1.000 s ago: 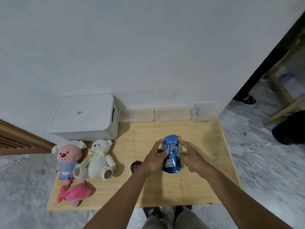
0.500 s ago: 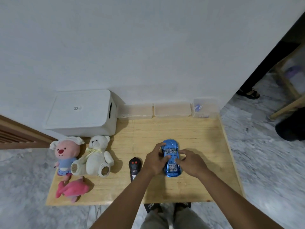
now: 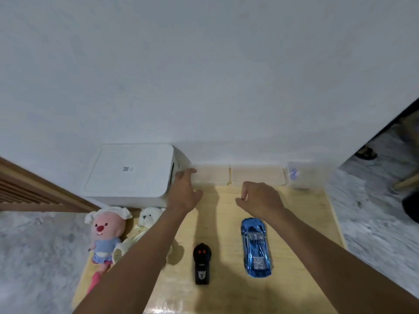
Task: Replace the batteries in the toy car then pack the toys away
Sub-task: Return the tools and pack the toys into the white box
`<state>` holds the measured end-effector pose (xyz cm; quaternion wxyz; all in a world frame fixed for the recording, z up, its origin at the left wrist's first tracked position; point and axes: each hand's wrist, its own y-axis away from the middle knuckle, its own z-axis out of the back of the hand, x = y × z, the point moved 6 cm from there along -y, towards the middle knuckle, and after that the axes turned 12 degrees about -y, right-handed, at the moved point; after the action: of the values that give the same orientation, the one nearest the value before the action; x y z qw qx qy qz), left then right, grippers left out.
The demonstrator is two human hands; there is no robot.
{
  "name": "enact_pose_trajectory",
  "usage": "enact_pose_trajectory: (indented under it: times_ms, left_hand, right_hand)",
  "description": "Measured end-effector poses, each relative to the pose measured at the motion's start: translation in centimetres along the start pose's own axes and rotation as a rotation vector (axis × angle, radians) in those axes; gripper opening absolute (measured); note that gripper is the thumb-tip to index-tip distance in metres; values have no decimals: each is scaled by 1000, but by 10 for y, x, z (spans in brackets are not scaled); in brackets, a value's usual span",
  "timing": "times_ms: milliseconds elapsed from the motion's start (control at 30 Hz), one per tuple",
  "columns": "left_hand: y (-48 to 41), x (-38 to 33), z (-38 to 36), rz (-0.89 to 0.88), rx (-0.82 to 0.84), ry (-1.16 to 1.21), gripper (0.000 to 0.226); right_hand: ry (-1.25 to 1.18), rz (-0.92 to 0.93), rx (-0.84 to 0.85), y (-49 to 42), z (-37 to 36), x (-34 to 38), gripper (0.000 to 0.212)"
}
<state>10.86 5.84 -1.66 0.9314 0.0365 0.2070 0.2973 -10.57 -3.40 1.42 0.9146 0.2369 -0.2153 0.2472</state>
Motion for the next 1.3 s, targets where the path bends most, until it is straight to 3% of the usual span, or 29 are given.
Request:
enact_pose_trajectory:
  times_ms: [100, 333, 500, 833, 1133, 1300]
  left_hand:
    - [-15, 2, -7, -25, -11, -69, 71]
    - [-43, 9, -41, -58, -43, -143, 66]
    - [-55, 11, -44, -23, -75, -208, 58]
    - [-54, 7, -38, 15, -154, -174, 74]
    - [-48, 1, -43, -80, -210, -232, 114]
    - [-49, -1, -44, -143, -206, -170, 117]
  right_hand:
    - [89, 135, -30, -33, -10, 26, 23]
    - [351, 241, 14, -96, -44, 43, 59]
    - [392, 247, -21, -112, -55, 37, 44]
    - [102, 235, -34, -116, -29, 31, 41]
    - [-29, 218, -271, -116, -3, 25, 36]
    - [-98, 161, -328, -114, 4, 25, 44]
